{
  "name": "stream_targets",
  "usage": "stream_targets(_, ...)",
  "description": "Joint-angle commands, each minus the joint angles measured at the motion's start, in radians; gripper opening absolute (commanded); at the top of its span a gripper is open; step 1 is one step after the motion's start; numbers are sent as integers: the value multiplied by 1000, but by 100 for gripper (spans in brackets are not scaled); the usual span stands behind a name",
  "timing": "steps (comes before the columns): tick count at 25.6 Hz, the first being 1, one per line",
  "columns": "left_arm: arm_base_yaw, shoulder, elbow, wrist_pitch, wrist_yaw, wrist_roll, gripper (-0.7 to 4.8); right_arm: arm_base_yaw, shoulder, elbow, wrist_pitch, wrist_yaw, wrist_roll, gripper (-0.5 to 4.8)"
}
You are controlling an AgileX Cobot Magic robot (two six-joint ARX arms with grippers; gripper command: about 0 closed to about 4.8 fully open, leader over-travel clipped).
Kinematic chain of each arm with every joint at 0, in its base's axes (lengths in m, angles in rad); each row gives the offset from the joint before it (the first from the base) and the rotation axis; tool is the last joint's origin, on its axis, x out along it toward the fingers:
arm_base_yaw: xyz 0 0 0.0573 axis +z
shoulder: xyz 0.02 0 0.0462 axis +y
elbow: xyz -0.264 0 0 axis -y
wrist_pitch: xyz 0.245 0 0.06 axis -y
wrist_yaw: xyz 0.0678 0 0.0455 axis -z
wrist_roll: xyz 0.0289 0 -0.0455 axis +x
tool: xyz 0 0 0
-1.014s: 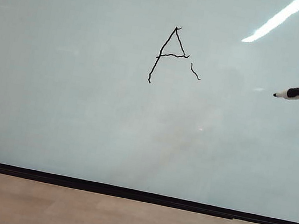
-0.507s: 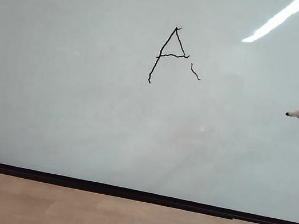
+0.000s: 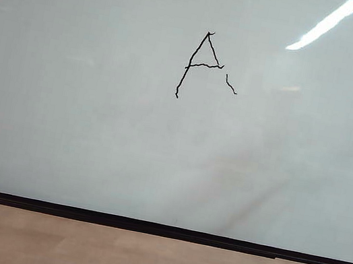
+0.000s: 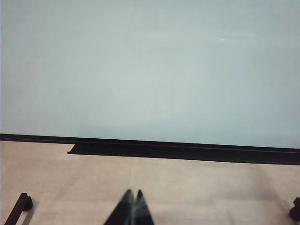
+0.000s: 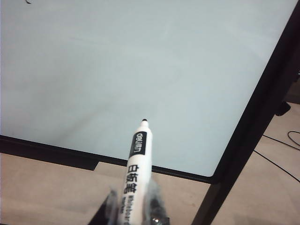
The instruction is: Pick up the pen on the shelf to the right of the whiteboard and write the letter A.
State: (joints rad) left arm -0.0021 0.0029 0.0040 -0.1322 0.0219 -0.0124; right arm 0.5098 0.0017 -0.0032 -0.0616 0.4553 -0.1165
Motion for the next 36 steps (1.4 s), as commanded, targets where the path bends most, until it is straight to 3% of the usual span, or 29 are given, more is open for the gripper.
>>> stream_targets(1,0,0,3,6,1,5,-4,-86,0,4,33,-120,9,-5)
stream_targets(7,0,0,3,6,1,5,-5,-302,0,4,118,-324,22,-5)
stream_targets(11,0,0,3,6,1,5,-5,-413,0,4,101,-328,39,-5)
stream_targets(18,0,0,3,6,1,5,-4,-545,0,4,99,-458,39,-5)
stream_targets(36,0,0,3,6,1,5,-4,-560,0,4,35,-518,38,0)
